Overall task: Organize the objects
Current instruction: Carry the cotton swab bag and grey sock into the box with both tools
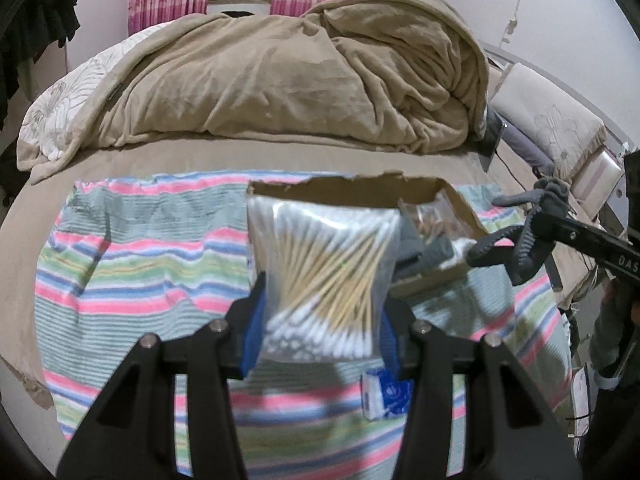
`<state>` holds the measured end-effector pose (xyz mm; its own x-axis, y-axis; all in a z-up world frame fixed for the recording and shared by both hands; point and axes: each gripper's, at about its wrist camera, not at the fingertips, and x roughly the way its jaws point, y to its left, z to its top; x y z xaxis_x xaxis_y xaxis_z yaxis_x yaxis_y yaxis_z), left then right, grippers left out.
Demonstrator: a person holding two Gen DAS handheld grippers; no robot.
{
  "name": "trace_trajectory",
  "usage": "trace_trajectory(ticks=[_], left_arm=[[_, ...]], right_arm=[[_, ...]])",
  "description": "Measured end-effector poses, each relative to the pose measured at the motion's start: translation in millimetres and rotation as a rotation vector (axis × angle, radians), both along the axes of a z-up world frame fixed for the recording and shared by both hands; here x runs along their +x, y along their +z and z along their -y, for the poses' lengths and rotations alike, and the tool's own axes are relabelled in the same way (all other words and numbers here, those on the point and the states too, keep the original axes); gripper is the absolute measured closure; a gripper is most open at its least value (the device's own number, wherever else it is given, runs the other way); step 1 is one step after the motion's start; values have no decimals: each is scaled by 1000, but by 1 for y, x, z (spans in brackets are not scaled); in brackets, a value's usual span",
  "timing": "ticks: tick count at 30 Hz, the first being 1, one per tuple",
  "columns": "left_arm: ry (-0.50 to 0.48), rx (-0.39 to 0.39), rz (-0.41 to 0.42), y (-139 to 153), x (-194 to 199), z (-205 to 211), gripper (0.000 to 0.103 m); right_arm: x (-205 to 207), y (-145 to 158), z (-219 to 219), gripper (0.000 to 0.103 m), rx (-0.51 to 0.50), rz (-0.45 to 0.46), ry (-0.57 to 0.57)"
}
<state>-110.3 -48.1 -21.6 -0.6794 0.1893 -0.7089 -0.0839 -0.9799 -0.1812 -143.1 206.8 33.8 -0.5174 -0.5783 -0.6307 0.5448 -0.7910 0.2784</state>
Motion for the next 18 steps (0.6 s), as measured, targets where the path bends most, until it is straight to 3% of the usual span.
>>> trace_trajectory(ticks=[11,18], left_arm=[[0,15,-4,-3,-33,-1,55],[-9,18,9,-10,-50,-5,55]], right_arm=[[-26,12,25,77,-21,-35,33],[-39,2,51,77,-19,-12,86]])
